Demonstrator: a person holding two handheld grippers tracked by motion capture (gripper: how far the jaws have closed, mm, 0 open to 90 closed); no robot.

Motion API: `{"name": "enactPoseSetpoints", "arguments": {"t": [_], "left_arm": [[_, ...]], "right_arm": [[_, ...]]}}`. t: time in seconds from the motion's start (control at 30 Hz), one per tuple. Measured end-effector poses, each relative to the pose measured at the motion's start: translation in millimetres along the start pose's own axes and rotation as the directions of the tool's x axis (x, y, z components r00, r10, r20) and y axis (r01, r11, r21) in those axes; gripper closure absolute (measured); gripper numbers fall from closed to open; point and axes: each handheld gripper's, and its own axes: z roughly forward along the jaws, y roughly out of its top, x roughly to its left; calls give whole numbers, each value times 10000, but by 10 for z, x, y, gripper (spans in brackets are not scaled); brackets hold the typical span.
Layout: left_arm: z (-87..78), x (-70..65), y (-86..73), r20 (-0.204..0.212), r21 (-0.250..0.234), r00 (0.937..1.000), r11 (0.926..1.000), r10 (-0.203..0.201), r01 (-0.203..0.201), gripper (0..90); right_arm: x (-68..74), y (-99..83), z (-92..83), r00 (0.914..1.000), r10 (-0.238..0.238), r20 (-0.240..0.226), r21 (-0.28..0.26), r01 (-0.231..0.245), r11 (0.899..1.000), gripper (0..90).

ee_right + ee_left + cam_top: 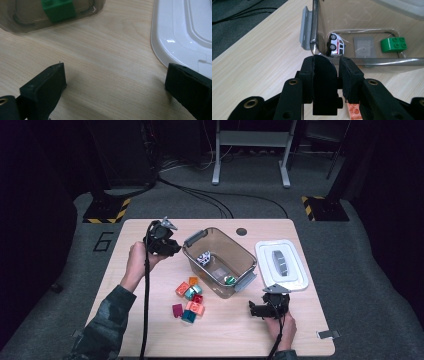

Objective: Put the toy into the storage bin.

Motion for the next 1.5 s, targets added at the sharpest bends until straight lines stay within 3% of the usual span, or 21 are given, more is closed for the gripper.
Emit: {"name": "enactPoseSetpoints", "arguments": {"t": [0.57,0.83,1.03,1.5], "left_arm": [[123,-111,292,197,-101,9990,9992,389,-387,661],[262,-187,420,513,-56,9975,9988,489,-487,661],[387,-250,495,678,124,9956,9977,652,-662,661],[699,-328,460,1206,899,9920,9948,363,-474,660]], "right_arm": [[0,0,0,10000,3,1,0,-3,10000,26],[0,0,0,10000,4,-1,2,-4,10000,26],[0,0,0,10000,2,0,3,-2,10000,26],[0,0,0,10000,5,0,1,-5,10000,26]]}}
